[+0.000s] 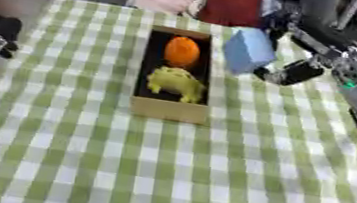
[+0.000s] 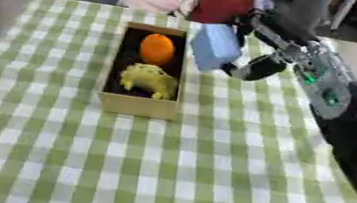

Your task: Pick up objects on the table and place them in the box.

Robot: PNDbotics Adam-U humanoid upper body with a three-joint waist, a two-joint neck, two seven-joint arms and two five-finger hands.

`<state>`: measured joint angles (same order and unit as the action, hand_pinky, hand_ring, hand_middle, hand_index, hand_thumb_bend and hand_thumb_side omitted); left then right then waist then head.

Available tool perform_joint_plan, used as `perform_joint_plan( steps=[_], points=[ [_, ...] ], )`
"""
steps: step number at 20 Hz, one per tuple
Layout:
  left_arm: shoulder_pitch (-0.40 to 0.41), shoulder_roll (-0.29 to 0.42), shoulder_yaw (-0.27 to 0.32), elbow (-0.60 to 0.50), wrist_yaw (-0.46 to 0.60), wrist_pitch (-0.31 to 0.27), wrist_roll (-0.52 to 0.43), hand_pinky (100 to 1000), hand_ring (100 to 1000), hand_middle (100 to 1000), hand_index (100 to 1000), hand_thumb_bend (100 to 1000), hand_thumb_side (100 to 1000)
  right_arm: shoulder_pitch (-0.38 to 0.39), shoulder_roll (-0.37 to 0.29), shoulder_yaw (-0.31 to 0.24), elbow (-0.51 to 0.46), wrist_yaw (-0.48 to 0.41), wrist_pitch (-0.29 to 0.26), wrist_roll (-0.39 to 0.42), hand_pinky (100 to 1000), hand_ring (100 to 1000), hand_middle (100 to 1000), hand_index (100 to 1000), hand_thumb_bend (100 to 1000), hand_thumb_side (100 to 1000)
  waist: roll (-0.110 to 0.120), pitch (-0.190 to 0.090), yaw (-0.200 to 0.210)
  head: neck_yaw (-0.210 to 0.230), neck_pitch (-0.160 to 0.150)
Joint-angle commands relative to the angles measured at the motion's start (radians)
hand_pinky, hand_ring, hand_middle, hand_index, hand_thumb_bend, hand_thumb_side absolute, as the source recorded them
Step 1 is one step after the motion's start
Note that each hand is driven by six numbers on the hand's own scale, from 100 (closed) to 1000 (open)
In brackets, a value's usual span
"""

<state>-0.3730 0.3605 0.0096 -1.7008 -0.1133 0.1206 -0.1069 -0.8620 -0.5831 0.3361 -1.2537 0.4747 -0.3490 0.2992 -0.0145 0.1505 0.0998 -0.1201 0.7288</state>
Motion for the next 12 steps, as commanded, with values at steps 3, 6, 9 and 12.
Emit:
perform_joint_plan(
  steps=[3,6,9,12],
  points=[
    [-0.012,0.016,-0.003,-0.014,0.003,-0.002,-0.008,542,548,508,647,554,702,-0.068,0.052,0.023,0.016,0.010,-0.006,0.057,692,655,401,570,320,104,-0.001,-0.023,0.008,-0.010,-0.003],
    [-0.017,0.013,-0.006,-0.016,0.006,-0.002,-0.010,542,548,508,647,552,701,-0.089,0.098,0.033,0.062,0.037,-0.021,0.070,694,658,406,576,329,125,-0.002,-0.026,0.016,-0.016,-0.006],
    [-0.022,0.011,-0.009,-0.017,0.008,-0.002,-0.011,541,549,509,646,552,700,-0.103,0.140,0.038,0.106,0.071,-0.039,0.075,697,662,415,585,339,141,-0.002,-0.027,0.022,-0.022,-0.008],
    [-0.025,0.009,-0.010,-0.018,0.009,-0.001,-0.010,541,549,508,646,551,699,-0.113,0.178,0.041,0.153,0.114,-0.055,0.077,702,668,429,599,357,164,-0.002,-0.027,0.026,-0.029,-0.010]
  ],
)
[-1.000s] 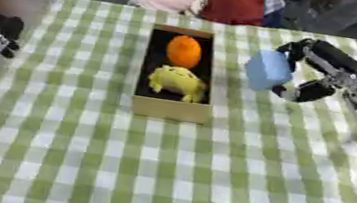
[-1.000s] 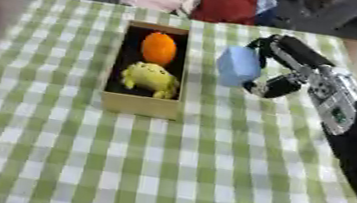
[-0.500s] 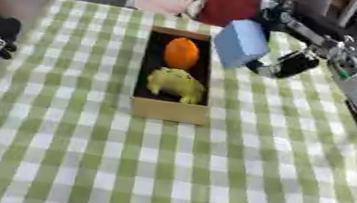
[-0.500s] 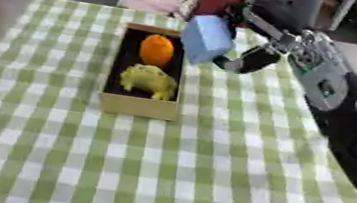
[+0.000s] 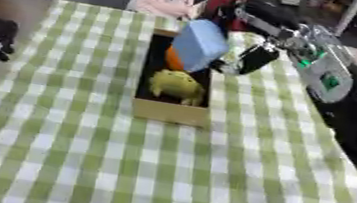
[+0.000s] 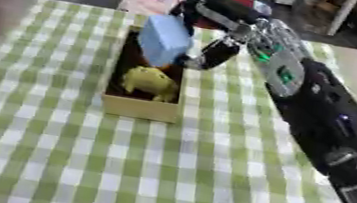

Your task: Pick up objects on the table and place them in the box.

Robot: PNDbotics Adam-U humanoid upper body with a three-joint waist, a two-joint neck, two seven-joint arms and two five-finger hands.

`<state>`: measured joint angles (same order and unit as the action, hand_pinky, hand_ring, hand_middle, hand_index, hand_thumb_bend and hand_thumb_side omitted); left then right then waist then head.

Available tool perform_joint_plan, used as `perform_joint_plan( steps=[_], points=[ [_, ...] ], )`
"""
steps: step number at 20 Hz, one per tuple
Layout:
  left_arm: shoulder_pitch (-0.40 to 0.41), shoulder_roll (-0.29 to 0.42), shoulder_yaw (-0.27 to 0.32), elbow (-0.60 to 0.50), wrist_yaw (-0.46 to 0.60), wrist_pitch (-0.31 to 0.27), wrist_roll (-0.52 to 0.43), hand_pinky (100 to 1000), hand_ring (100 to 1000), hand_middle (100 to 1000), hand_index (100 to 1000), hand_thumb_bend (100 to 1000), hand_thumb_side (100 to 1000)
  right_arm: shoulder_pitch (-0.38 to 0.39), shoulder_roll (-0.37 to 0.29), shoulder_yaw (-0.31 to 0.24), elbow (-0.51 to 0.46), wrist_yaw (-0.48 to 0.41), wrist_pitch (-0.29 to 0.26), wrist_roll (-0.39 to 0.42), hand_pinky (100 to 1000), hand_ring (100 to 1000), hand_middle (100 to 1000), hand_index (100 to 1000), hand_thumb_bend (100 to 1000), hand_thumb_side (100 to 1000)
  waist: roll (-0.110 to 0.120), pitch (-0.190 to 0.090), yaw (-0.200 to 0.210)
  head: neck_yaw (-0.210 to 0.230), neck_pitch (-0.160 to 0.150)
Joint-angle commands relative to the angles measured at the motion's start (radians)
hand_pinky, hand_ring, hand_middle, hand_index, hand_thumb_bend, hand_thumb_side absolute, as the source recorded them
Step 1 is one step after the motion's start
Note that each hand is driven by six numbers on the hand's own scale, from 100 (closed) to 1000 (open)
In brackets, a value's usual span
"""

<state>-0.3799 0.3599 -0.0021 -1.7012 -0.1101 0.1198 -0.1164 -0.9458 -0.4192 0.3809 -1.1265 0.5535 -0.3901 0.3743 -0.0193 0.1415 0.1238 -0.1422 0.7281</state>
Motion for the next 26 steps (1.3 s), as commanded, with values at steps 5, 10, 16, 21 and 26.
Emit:
perform_joint_plan(
  steps=[5,10,16,21,26],
  points=[
    [-0.024,0.003,-0.005,-0.018,0.008,0.000,-0.007,540,550,509,647,549,700,-0.037,0.070,-0.010,0.118,0.119,-0.033,0.003,722,704,503,690,471,336,0.003,-0.016,0.011,-0.015,-0.016],
    [-0.025,0.000,-0.005,-0.019,0.008,0.001,-0.007,540,550,509,647,546,704,-0.039,0.093,-0.021,0.161,0.210,-0.052,-0.006,748,754,647,845,571,557,0.003,-0.015,0.016,-0.018,-0.020],
    [-0.023,0.003,0.000,-0.017,0.007,0.003,-0.002,539,551,510,647,542,705,-0.029,0.076,-0.036,0.140,0.238,-0.065,-0.035,795,831,871,968,686,637,0.000,-0.016,0.008,-0.010,-0.025],
    [-0.019,0.010,0.007,-0.012,0.007,0.004,0.010,540,557,513,646,541,703,0.005,0.019,-0.047,0.044,0.066,-0.026,-0.100,764,805,835,961,663,528,0.000,-0.022,-0.007,0.008,-0.026],
    [-0.013,0.017,0.017,-0.003,0.008,0.005,0.028,542,564,522,648,536,711,0.107,-0.099,-0.060,-0.176,-0.271,0.106,-0.193,723,766,791,938,478,421,0.001,-0.026,-0.031,0.030,-0.027]
  ],
)
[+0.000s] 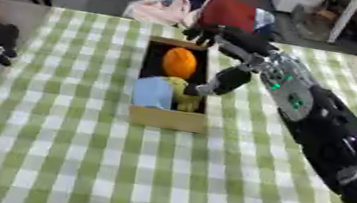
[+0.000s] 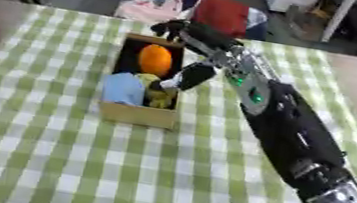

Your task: Pick up objects on the table and place them in the box.

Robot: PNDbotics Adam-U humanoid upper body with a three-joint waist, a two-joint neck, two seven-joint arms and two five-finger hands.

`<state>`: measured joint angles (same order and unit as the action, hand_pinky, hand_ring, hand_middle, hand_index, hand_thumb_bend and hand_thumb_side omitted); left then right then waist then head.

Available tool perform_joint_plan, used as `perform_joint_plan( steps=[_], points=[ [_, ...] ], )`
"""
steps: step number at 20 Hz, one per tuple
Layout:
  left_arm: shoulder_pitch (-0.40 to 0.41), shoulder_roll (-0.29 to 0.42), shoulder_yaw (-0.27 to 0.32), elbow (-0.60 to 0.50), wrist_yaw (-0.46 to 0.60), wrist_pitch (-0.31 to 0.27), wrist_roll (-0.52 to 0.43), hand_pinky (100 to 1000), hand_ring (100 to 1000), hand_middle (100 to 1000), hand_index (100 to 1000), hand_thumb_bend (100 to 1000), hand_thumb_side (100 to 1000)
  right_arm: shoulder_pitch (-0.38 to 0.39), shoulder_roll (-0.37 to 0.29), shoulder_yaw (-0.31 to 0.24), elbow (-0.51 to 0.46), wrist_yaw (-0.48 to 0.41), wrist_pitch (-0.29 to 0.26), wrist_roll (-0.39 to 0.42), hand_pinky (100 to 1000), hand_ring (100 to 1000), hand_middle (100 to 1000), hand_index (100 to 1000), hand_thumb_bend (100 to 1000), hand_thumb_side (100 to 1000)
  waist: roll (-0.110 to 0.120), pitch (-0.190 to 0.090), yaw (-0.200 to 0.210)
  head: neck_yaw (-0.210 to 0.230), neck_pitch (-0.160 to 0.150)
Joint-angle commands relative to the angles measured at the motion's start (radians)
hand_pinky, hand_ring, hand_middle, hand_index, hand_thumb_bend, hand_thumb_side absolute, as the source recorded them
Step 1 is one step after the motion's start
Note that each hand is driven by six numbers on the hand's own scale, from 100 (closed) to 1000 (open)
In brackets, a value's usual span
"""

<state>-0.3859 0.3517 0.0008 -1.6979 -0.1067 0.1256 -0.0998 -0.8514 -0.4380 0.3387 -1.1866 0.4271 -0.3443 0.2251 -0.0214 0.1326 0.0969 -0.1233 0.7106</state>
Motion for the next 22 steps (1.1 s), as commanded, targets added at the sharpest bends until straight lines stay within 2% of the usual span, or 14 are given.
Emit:
perform_joint_plan(
  steps=[1,6,10,15,19,22],
  points=[
    [-0.007,0.027,0.016,-0.005,0.004,-0.001,0.014,542,565,523,650,534,713,0.041,-0.109,-0.022,-0.171,-0.203,0.093,-0.067,722,770,797,928,472,409,0.003,-0.017,-0.008,0.015,-0.010],
    [-0.002,0.034,0.026,0.003,0.007,-0.009,0.029,552,585,545,665,553,715,0.204,-0.214,-0.078,-0.418,-0.406,0.229,-0.165,715,794,826,931,417,363,0.010,-0.018,-0.037,0.030,-0.006],
    [0.004,0.034,0.033,0.007,0.017,-0.029,0.032,567,601,563,677,583,715,0.316,-0.236,-0.131,-0.544,-0.485,0.275,-0.202,738,831,858,944,391,330,0.017,-0.017,-0.057,0.034,-0.002],
    [0.015,0.031,0.035,0.012,0.040,-0.062,0.029,565,600,562,677,607,727,0.417,-0.229,-0.174,-0.631,-0.481,0.284,-0.227,783,868,880,959,405,311,0.025,-0.013,-0.072,0.036,0.009],
    [0.027,0.027,0.038,0.017,0.046,-0.069,0.030,550,580,543,666,611,736,0.478,-0.205,-0.202,-0.655,-0.449,0.278,-0.242,810,886,888,966,406,312,0.030,-0.011,-0.078,0.028,0.051],
    [0.033,0.025,0.042,0.015,0.047,-0.070,0.034,549,578,541,662,609,739,0.512,-0.191,-0.221,-0.666,-0.428,0.273,-0.254,813,885,881,966,401,311,0.033,-0.009,-0.080,0.027,0.058]
  ],
)
